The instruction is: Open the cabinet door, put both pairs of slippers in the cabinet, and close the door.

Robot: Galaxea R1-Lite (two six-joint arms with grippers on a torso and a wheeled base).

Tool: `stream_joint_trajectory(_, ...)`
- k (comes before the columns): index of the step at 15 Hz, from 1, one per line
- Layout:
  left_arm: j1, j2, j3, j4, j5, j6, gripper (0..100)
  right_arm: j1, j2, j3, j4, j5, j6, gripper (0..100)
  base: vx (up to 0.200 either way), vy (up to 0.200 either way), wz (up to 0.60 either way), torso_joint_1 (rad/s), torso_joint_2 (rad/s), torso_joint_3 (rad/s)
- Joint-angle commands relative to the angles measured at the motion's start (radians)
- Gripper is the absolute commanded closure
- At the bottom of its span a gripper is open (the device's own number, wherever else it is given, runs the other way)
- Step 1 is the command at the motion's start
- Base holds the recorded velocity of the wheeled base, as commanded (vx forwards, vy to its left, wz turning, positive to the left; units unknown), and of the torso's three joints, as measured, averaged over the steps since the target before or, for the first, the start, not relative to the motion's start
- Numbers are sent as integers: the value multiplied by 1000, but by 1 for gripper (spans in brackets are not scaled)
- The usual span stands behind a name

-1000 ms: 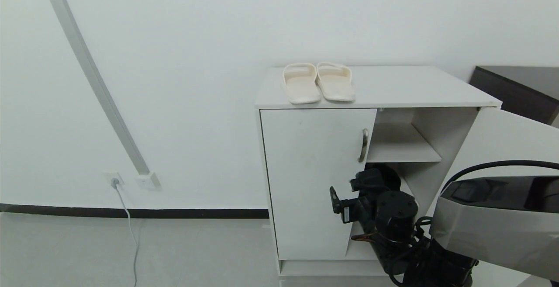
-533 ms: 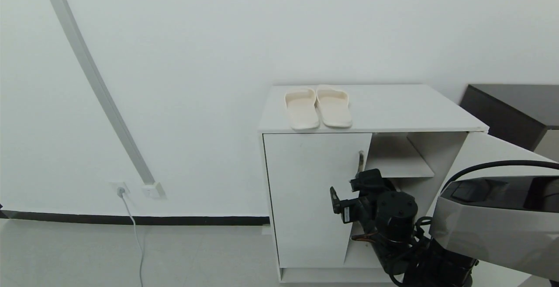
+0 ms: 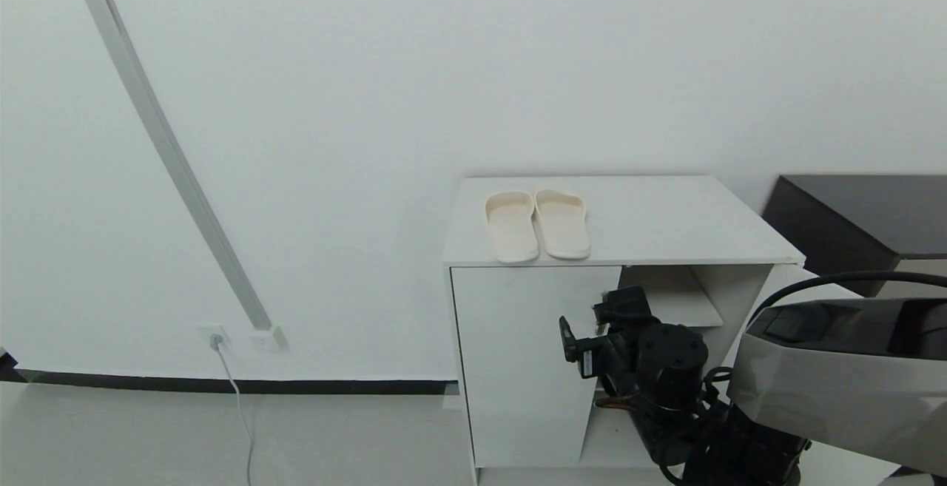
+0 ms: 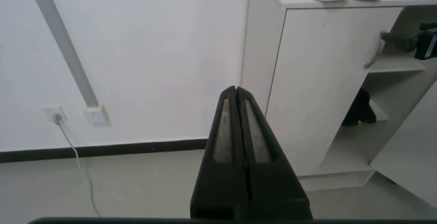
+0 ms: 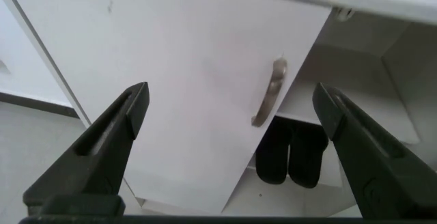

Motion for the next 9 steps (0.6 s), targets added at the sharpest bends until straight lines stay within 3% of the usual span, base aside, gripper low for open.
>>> stream_joint_trajectory(1, 0, 1, 0, 0, 0, 0, 100, 1, 2, 0, -1, 0, 0, 0, 0, 0, 0, 276, -613, -349)
stream_joint_trajectory(5, 0, 1, 0, 0, 0, 0, 100, -10, 2, -1, -1, 1, -12, 0, 0, 0, 0, 212, -459, -253)
stream_joint_trajectory(9, 0, 1, 0, 0, 0, -2, 100, -16, 26, -18, -1, 1, -16, 0, 0, 0, 0, 27, -37, -19)
